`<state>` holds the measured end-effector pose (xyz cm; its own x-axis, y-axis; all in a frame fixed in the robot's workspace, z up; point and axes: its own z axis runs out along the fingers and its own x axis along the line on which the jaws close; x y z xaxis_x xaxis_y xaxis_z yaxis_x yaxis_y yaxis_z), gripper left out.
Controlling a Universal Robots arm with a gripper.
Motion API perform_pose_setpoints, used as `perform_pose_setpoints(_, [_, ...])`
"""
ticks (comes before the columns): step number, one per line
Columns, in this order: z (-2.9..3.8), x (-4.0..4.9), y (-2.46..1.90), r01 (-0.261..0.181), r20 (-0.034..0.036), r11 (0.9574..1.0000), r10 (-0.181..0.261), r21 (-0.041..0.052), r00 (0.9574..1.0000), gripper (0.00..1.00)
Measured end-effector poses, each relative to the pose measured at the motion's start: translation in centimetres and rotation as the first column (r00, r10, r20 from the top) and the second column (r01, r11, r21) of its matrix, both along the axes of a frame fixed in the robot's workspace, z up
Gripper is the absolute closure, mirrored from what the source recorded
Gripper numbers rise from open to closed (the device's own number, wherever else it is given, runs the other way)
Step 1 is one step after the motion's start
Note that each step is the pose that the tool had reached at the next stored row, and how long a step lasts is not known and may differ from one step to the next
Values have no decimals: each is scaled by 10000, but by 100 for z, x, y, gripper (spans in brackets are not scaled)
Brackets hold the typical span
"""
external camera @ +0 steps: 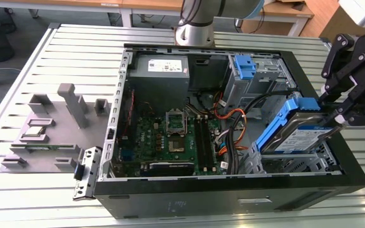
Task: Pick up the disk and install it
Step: 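Insert the disk into the insertion slot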
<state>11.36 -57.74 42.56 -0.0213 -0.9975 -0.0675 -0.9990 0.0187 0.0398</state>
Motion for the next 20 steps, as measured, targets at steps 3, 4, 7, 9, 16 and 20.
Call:
perform_pose_setpoints(3, [-56,-5,0,1,0,10000,-1,0,10000,65])
perform_pose_setpoints(4, [-74,-6,0,1,0,10000,-1,0,10000,65])
perform_pose_setpoints(7, [-128,-9,0,1,0,10000,-1,1,10000,65])
perform_pose_setpoints(9, [-164,-9,0,1,0,10000,-1,0,10000,65])
perform_pose_setpoints(16, [-249,-10,0,1,0,10000,-1,-1,10000,65])
perform_pose_setpoints(20, [-249,-10,0,1,-1,10000,-1,-3,10000,64])
